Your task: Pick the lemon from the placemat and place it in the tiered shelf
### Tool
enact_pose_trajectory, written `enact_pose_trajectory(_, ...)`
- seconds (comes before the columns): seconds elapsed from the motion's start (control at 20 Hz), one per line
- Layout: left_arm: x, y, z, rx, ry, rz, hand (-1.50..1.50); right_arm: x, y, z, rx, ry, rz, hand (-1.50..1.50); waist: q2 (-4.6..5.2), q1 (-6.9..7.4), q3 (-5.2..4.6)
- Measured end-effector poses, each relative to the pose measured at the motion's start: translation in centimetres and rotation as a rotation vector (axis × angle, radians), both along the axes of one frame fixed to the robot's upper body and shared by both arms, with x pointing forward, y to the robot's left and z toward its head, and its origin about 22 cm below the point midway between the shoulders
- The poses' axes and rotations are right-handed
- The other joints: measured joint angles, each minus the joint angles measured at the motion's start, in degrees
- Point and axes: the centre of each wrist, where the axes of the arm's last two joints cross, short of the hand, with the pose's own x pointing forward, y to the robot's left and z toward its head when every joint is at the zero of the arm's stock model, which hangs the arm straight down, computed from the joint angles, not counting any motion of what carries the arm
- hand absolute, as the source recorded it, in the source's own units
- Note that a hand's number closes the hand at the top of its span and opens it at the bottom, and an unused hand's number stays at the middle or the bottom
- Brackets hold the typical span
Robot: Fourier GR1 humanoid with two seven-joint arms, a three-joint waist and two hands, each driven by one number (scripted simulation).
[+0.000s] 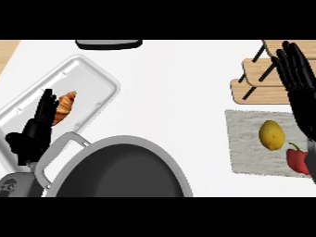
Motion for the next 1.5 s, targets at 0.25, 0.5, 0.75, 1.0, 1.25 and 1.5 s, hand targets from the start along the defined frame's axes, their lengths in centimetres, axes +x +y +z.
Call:
enact_pose_trajectory(0.25, -1.7, 1.4, -1.7, -0.037, 0.166, 0.056, 0.00, -2.3, -6.2, -1.7, -0.036, 0.036, -0.373, 1.50, -0.76, -2.77, -1.09)
enact_pose_trajectory(0.5, -3.3, 2.1, -3.3, -0.111, 0.301, 0.088, 0.00, -7.7, -14.3, -6.9, -0.133, 0.328, -0.874, -1.50, -0.35, -5.96, -1.38)
enact_pose_trajectory(0.75, -2.4, 1.2, -2.4, -0.152, 0.385, 0.037, 0.00, -14.6, -15.9, -9.9, -0.078, 0.415, -1.062, -1.50, -0.91, -3.51, -1.31)
enact_pose_trajectory(1.0, -2.3, 0.9, -1.7, -0.158, 0.427, 0.001, 0.00, -18.9, -14.8, -8.3, -0.112, 0.450, -0.980, -1.50, -0.93, -1.52, -1.42)
enact_pose_trajectory(1.25, -2.1, 0.3, -1.3, -0.164, 0.448, -0.021, 0.00, -19.7, -12.8, -4.7, -0.144, 0.518, -0.875, -1.50, -0.77, -0.33, -1.51)
enact_pose_trajectory(1.5, -1.6, 0.6, -0.8, -0.160, 0.467, -0.034, 0.00, -17.9, -10.3, -1.0, -0.222, 0.629, -0.831, -1.50, -0.50, 0.73, -1.61)
